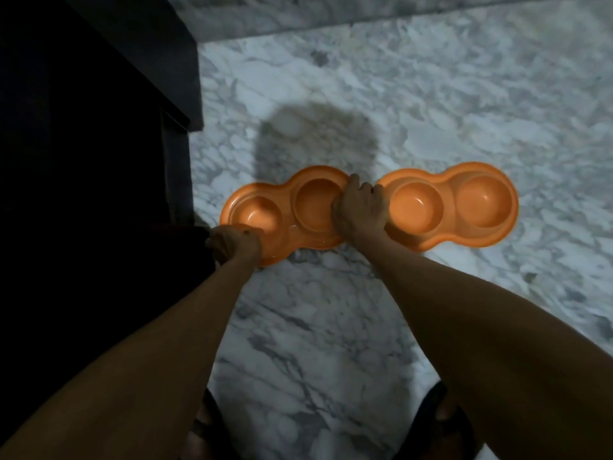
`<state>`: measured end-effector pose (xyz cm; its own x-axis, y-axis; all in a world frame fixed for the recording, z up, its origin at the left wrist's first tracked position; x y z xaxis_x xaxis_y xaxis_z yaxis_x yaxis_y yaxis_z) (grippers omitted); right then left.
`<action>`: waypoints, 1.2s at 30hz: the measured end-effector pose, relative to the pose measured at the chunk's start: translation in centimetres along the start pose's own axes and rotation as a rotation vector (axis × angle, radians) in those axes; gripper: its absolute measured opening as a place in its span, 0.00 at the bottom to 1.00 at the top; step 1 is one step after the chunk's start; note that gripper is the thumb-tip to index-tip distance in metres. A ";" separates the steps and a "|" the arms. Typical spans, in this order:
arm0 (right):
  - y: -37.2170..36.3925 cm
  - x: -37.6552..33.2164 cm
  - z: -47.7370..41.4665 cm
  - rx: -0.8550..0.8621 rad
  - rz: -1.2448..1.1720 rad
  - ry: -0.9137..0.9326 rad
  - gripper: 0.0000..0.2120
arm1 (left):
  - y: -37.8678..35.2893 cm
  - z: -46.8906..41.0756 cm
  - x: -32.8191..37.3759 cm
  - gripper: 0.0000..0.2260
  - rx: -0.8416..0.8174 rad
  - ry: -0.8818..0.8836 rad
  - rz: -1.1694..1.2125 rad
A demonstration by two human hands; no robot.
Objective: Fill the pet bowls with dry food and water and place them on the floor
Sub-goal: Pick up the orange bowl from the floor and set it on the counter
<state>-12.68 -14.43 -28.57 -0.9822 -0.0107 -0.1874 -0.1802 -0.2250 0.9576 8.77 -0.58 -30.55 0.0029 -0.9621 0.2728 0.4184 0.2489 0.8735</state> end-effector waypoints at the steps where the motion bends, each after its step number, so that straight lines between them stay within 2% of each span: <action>1: -0.1 -0.1 -0.2 0.004 0.006 0.009 0.19 | -0.2 -0.3 -0.1 0.35 0.000 0.035 -0.010; 4: 0.1 -0.2 -0.7 -0.004 0.018 0.038 0.18 | -0.3 -0.7 0.3 0.31 -0.030 0.048 -0.062; 8: 2.0 0.1 -0.3 0.018 0.037 0.032 0.18 | 0.5 -0.4 0.7 0.32 -0.057 0.059 -0.027; 10: 3.6 0.4 0.4 0.032 -0.004 -0.001 0.19 | 2.0 0.3 0.5 0.30 -0.073 0.102 0.010; 13: 7.9 0.6 1.7 0.043 -0.065 -0.035 0.21 | 6.0 2.5 2.0 0.27 -0.043 0.049 0.088; 18: 20.2 -0.3 3.9 0.021 -0.213 -0.074 0.22 | 16.9 8.7 6.7 0.20 -0.033 -0.061 0.063; 24: 37.9 -1.0 7.4 0.020 -0.407 -0.188 0.25 | 31.3 17.5 11.7 0.16 -0.010 -0.073 0.148; 30: 53.6 -1.6 11.5 0.063 -0.502 -0.190 0.29 | 45.5 27.0 14.7 0.17 0.067 -0.091 0.260; 36: 66.6 -4.0 16.6 0.125 -0.531 -0.153 0.27 | 58.9 34.6 15.0 0.20 0.151 -0.074 0.398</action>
<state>-21.64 -13.21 39.58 -0.7499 0.2160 -0.6252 -0.6471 -0.0437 0.7611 2.04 3.54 38.94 0.0700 -0.7786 0.6236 0.2602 0.6177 0.7421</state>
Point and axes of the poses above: each hand's wrist, its own z-axis away from the middle knuckle, its own y-axis out of the back of the hand, x = y × z, the point moved 7 cm from there along -z, towards the middle knuckle, and after that the axes turned 15 degrees about x, right-handed, at the moved point
